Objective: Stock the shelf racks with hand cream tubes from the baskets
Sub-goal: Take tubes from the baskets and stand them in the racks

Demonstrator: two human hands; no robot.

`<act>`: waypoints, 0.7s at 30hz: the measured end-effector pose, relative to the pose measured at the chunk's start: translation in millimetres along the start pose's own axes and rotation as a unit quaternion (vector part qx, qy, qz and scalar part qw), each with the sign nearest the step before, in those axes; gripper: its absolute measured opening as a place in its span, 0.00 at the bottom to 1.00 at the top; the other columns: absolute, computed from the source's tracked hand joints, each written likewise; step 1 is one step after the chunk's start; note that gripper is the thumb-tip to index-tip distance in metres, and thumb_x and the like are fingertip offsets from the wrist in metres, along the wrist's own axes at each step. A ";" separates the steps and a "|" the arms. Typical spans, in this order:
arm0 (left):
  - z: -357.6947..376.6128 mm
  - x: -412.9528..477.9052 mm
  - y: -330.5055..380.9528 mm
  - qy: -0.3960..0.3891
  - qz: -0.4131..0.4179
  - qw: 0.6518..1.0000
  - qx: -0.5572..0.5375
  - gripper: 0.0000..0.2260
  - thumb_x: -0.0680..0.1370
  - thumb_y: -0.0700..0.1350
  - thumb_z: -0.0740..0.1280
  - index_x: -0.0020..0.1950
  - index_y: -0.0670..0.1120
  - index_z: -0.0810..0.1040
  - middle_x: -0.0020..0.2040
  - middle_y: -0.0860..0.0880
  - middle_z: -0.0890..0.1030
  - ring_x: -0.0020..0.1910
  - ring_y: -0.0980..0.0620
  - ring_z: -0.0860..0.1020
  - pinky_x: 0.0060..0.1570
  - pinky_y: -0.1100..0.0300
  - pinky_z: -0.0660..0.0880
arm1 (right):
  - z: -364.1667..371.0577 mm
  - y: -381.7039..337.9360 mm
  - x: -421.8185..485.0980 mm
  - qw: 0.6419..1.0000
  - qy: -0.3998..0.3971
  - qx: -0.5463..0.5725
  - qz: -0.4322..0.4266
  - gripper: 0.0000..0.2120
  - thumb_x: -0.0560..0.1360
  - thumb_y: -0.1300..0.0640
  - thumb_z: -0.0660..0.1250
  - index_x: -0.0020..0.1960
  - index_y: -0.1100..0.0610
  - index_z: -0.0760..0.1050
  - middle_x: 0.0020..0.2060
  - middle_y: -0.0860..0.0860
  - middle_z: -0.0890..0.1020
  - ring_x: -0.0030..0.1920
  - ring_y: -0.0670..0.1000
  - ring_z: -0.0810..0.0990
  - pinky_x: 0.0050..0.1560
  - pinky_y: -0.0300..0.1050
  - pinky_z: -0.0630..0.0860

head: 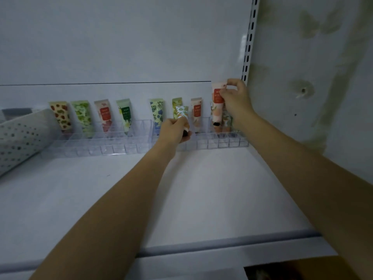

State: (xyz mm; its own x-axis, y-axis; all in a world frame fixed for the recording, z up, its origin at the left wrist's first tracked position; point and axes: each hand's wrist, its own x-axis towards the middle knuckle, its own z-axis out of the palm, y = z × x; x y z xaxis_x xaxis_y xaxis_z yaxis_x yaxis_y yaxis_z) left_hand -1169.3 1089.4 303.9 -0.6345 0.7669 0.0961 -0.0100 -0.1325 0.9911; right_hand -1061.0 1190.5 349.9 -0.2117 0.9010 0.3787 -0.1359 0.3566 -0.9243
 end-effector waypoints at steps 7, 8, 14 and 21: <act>-8.2 10.0 0.2 0.017 -0.008 0.999 -0.033 0.12 0.78 0.39 0.61 0.34 0.42 0.70 0.36 0.45 0.73 0.34 0.51 0.73 0.42 0.57 0.77 | 29.9 5.8 19.4 0.993 -0.020 -0.062 -0.099 0.17 0.80 0.66 0.54 0.65 0.52 0.66 0.47 0.57 0.75 0.38 0.49 0.75 0.28 0.32 0.74; -7.8 10.7 0.2 0.019 -0.009 0.999 -0.034 0.12 0.78 0.39 0.61 0.34 0.43 0.69 0.37 0.45 0.72 0.35 0.50 0.73 0.41 0.57 0.77 | 31.9 8.5 22.2 0.991 -0.023 -0.078 -0.109 0.16 0.80 0.66 0.54 0.64 0.52 0.67 0.48 0.56 0.76 0.39 0.48 0.76 0.30 0.34 0.75; -8.6 15.5 -0.6 0.020 -0.027 0.999 -0.036 0.08 0.79 0.40 0.62 0.39 0.44 0.68 0.41 0.44 0.73 0.37 0.50 0.74 0.43 0.56 0.78 | 34.8 24.2 32.4 0.937 -0.118 -0.290 -0.153 0.12 0.80 0.62 0.53 0.61 0.53 0.66 0.46 0.53 0.76 0.43 0.52 0.77 0.40 0.45 0.75; -9.4 17.4 -2.0 0.022 -0.036 0.999 -0.031 0.06 0.78 0.41 0.63 0.42 0.45 0.68 0.43 0.44 0.74 0.42 0.48 0.76 0.41 0.58 0.79 | 21.4 30.0 41.5 0.820 -0.059 -0.518 -0.236 0.15 0.76 0.66 0.59 0.61 0.58 0.70 0.59 0.57 0.73 0.59 0.57 0.70 0.59 0.47 0.64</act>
State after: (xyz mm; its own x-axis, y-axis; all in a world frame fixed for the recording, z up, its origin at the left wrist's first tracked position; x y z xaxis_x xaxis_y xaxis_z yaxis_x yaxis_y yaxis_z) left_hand -1187.5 1097.1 302.7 -0.6639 0.7475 0.0198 -0.1039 -0.1184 0.9875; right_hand -1094.5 1233.3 338.9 -0.4736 0.5930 0.6512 0.6522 0.7330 -0.1932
